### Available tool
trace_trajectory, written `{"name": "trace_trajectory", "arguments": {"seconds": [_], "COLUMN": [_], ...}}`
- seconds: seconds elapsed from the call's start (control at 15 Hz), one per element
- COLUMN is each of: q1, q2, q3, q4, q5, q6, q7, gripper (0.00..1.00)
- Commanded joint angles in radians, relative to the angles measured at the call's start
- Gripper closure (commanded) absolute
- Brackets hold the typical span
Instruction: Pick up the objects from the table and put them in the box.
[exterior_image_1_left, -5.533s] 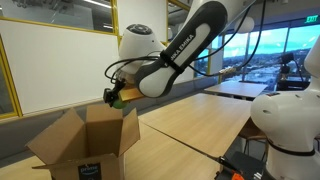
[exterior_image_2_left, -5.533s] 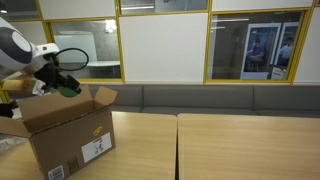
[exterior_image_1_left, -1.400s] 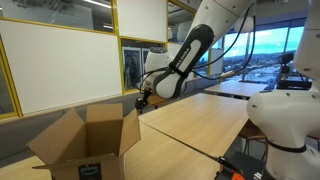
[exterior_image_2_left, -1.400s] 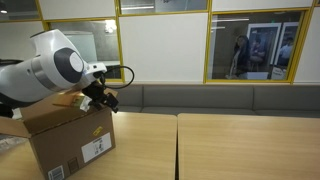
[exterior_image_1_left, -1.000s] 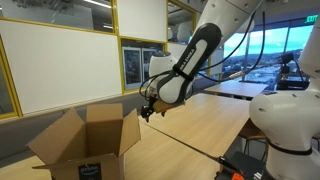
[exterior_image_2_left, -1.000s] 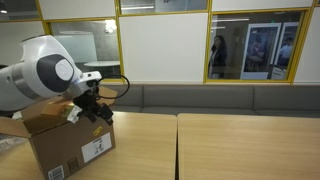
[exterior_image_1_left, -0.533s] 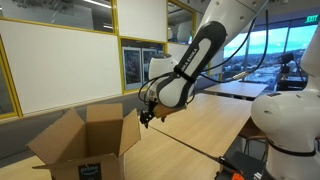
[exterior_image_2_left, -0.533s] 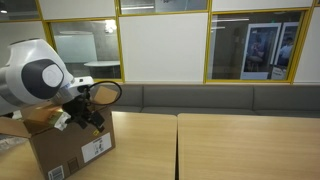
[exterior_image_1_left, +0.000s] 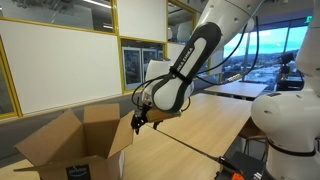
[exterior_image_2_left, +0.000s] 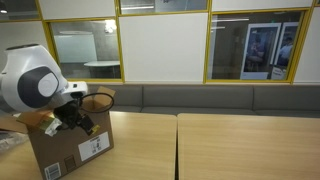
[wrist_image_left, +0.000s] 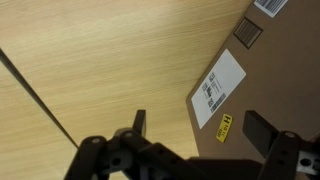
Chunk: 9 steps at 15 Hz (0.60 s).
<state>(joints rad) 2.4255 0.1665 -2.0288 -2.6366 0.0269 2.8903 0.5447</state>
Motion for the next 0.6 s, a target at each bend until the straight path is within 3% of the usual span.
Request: {"name": "trace_trajectory", "arguments": {"seconds": [0.0, 0.07, 0.13, 0.2, 0.27, 0.33, 0.53], "q1": [-0.079, -0.243, -0.280, -0.213, -0.380, -0.420, -0.629], "q2": [-0.127, -0.123, -0.156, -0.208, -0.196, -0.211, -0.223], "q3": [0.116, 0.313, 0.360, 0.289, 0.485, 0.531, 0.766], "q4": [0.035, 0.041, 0.046, 0.039, 0.043, 0.048, 0.059], "q5": [0.034, 0.164, 0.187, 0.111, 0.217, 0.227, 0.262], "q6": [0.062, 0.075, 0.089, 0.106, 0.104, 0.099, 0.078], "q7": [-0.011, -0.097, -0.097, -0.031, -0.104, -0.104, -0.107], "gripper": [0.00, 0.00, 0.00, 0.00, 0.00, 0.00, 0.00]}}
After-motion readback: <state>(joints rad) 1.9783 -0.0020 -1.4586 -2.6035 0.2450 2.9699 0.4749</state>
